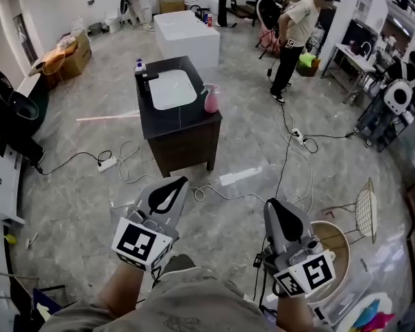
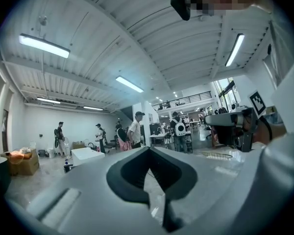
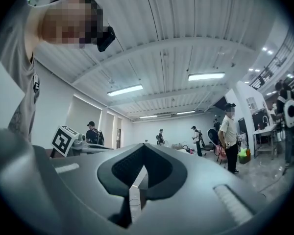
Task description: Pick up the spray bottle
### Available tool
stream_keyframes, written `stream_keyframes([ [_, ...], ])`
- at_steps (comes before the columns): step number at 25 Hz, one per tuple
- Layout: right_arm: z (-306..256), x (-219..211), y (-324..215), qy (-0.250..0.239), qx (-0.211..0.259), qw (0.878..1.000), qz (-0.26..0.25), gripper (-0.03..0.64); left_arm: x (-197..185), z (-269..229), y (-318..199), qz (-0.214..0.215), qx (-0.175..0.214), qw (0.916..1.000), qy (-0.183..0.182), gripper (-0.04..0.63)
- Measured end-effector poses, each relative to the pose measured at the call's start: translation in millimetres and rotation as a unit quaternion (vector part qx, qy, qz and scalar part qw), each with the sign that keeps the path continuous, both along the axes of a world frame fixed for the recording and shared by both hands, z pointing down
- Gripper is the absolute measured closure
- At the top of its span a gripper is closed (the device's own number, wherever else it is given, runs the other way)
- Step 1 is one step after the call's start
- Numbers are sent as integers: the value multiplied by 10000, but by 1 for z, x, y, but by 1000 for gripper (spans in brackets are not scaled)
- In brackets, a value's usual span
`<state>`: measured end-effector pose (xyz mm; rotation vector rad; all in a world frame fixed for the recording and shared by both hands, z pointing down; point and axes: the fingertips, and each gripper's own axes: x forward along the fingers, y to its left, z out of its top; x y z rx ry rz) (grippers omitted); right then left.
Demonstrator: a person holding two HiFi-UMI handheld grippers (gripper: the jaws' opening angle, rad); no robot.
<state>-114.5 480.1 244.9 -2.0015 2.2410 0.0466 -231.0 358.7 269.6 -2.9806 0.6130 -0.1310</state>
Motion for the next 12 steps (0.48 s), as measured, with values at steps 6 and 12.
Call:
stream_keyframes([
  [6, 13, 24, 5, 62, -135, 9999, 17, 589, 19, -14, 5, 39, 390, 9990, 212, 383],
  [12, 24, 38, -19, 33, -225, 9997, -15, 589, 30, -2, -23, -65, 38, 9996, 269, 334],
])
